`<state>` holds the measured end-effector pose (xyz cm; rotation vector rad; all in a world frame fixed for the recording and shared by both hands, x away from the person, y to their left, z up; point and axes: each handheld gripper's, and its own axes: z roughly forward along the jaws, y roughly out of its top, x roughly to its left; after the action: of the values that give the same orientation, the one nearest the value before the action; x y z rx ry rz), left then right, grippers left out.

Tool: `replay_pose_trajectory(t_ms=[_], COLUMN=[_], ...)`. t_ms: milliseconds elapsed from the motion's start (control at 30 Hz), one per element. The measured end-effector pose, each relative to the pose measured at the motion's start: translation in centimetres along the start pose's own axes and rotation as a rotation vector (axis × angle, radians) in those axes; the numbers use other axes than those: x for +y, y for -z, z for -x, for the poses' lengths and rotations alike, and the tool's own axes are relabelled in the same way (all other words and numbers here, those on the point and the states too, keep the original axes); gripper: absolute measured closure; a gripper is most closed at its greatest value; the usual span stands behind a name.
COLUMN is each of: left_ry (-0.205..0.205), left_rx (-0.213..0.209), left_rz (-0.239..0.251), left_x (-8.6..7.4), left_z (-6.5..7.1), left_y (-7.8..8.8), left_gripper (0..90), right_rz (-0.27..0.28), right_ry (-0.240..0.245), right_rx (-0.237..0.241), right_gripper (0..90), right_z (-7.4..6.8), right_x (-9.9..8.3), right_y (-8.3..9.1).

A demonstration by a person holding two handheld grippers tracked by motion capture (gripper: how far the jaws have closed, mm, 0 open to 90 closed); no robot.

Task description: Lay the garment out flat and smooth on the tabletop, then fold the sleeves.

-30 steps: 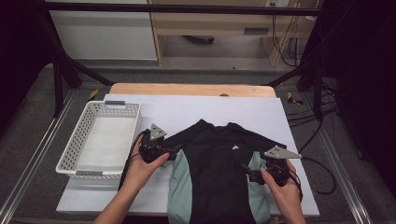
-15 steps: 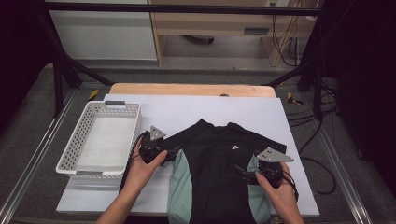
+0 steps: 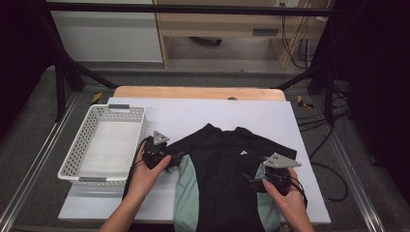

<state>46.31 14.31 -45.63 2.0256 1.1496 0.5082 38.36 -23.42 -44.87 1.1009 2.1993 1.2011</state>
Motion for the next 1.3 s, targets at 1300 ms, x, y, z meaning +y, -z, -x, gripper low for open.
replay_pose_trajectory(t_ms=[1300], left_ry=[0.062], left_rx=[0.123], left_rz=[-0.069], left_x=[-1.5], left_z=[-1.1], left_y=[-2.1], left_gripper=[19.3], right_rz=[-0.025], right_ry=[0.003], right_rx=[0.023], right_gripper=[9.8], right_z=[-0.1], right_x=[-0.1], right_y=[-0.2])
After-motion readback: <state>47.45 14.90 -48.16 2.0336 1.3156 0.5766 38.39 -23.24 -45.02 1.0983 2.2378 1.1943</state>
